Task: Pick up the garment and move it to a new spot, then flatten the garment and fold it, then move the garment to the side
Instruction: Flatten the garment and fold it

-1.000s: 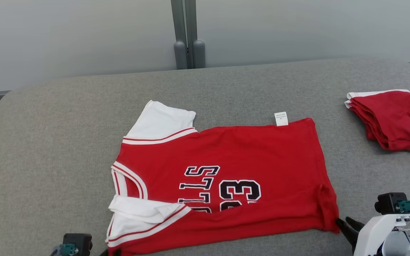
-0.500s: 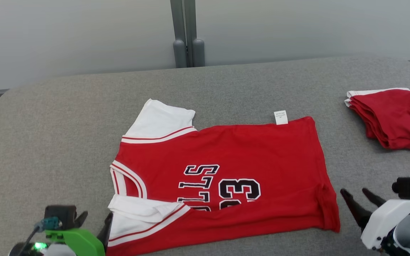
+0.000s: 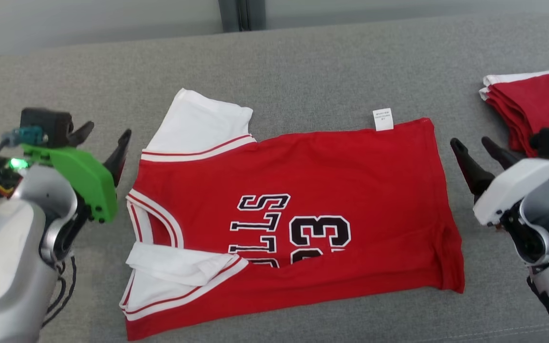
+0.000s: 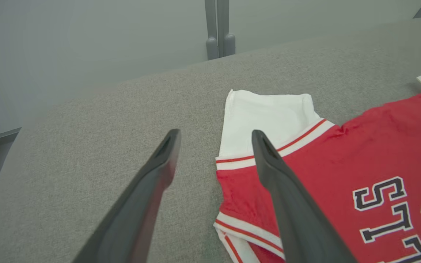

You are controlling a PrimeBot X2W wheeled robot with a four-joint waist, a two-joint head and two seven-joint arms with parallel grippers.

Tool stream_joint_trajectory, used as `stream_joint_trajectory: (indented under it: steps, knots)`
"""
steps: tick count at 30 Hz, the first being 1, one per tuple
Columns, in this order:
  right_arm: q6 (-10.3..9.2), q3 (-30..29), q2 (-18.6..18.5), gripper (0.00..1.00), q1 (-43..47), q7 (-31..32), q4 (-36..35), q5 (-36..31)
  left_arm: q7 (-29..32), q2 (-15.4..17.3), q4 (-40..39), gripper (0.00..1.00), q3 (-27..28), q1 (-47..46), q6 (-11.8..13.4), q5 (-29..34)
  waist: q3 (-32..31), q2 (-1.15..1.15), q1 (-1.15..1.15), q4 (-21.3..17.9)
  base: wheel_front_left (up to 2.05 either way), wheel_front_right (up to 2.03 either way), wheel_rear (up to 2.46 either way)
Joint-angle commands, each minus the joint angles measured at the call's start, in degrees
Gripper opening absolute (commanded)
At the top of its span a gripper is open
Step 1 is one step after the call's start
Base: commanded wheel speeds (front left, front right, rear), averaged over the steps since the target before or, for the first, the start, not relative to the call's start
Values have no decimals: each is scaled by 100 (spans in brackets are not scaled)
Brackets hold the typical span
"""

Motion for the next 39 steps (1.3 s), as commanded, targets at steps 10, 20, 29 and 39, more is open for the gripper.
stream_joint_trajectory:
  steps: [10, 20, 29, 39]
  knots:
    - [1, 748, -131, 100, -1581, 184, 791, 433, 618, -118, 1113, 100, -942, -2055, -246, -288, 1421, 0, 0, -279, 0, 0, 0]
    - [2, 1593, -93, 100, -2444, 328, 1334, 764, 1052, 144, 1566, 100, -1921, -3187, -248, -1282, 1940, 0, 0, -406, 0, 0, 0]
    - [1, 2224, -131, 100, -2647, 150, 1245, 1068, 810, 418, 2131, 100, -2446, -3661, -249, -1705, 2111, 0, 0, -616, 0, 0, 0]
    - [2, 2702, -306, 34, -2762, -124, 1120, 1432, 814, 470, 2474, 0, -2980, -3760, -250, -2259, 2173, 0, 0, -685, 0, 0, 0]
